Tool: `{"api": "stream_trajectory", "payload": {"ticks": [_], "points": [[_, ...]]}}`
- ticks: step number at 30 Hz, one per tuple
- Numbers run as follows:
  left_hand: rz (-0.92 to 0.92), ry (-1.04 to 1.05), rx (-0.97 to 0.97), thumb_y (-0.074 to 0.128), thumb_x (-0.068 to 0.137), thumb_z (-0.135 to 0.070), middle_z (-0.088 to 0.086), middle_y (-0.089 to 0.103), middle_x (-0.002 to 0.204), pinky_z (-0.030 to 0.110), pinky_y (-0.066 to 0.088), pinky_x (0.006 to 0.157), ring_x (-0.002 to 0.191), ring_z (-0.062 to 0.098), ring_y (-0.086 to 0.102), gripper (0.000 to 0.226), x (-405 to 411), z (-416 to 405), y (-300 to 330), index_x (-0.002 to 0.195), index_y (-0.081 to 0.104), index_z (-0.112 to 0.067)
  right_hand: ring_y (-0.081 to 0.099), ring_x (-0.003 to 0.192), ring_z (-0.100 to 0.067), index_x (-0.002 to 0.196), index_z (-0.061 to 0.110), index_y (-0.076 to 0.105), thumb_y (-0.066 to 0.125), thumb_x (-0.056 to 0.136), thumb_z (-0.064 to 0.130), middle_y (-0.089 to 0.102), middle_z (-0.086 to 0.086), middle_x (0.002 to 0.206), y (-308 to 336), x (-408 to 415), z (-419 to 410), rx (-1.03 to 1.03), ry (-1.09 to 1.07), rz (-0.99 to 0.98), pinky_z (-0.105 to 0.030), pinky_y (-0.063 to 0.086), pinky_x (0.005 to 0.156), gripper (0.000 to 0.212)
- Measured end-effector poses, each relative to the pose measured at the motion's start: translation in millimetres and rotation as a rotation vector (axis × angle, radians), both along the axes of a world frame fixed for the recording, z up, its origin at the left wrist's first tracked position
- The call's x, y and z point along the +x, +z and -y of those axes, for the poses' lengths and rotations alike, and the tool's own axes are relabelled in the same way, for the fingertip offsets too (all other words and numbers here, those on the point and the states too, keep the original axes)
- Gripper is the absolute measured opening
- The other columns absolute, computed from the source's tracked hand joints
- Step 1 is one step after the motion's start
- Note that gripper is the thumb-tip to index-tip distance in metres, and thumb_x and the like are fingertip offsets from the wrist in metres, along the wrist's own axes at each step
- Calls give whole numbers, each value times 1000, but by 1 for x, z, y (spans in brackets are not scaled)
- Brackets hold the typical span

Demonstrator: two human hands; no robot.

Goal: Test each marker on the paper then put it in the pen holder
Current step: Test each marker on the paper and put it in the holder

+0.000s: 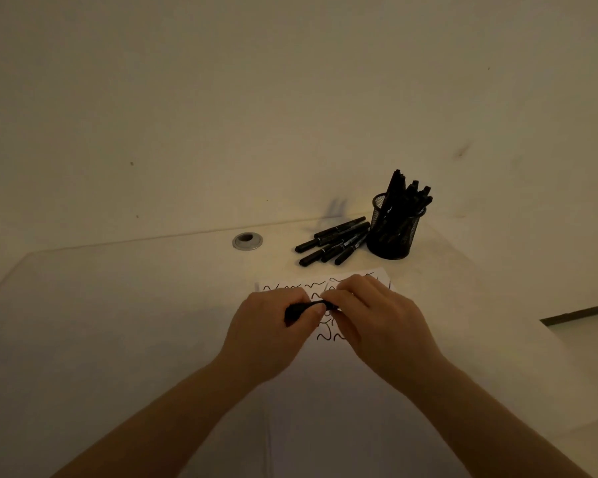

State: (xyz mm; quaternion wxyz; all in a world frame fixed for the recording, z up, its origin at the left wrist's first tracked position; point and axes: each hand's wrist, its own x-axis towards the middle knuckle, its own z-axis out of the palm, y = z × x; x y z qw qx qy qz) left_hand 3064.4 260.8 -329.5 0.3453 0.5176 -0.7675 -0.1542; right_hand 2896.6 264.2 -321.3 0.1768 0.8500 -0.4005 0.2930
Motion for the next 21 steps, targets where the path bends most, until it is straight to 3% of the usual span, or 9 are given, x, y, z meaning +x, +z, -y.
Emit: {"api": "stream_trajectory", "payload": {"ticks": [4,7,9,11,14,16,18,21], "points": [[-6,-76,-56,41,89,-43,-10,44,53,17,27,50,50,6,40,29,-11,14,15,66,50,-27,59,59,-16,86,6,68,80,65,10,65,-7,75,13,-16,17,-20,34,-30,-23,51,48,24],[25,-99,-90,25,91,-56,-10,45,54,21,29,49,48,4,41,44,-15,29,28,75,53,-26,59,63,-19,85,5,66,76,70,6,64,-8,77,28,-31,35,-4,-45,-27,-26,52,51,19],[37,-59,-85,14,88,-61,-7,51,58,27,36,50,52,6,46,55,-13,47,37,77,55,-25,58,68,-21,90,3,64,71,75,5,63,-9,80,41,-41,49,50,-128,70,-30,52,54,16],[131,15,-37,15,91,-59,-2,58,66,32,43,57,60,13,53,57,-9,69,42,82,57,-21,56,74,-22,100,4,58,62,84,9,61,-8,87,54,-52,64,128,-222,253,-30,47,62,17],[343,82,111,36,92,-49,-4,61,82,31,45,65,74,13,56,33,-8,100,38,92,57,-24,61,77,-23,118,9,45,57,87,13,62,-6,90,73,-67,87,161,-248,614,-37,51,68,33],[419,71,178,43,91,-46,-3,62,96,32,47,72,84,15,58,29,-11,116,31,103,57,-23,60,72,-11,131,19,32,57,87,12,59,5,85,85,-73,101,165,-211,785,-27,51,62,51],[465,53,210,45,90,-44,1,60,106,35,49,78,91,18,57,31,-15,129,21,110,55,-22,57,70,-2,138,32,18,57,88,12,53,15,81,91,-76,115,177,-198,838,-16,44,56,66],[522,59,210,45,91,-41,3,56,114,35,48,79,98,20,55,36,-23,145,8,120,50,-19,54,68,-1,137,39,13,57,87,11,53,13,78,91,-77,132,150,-216,799,-15,40,53,71]]}}
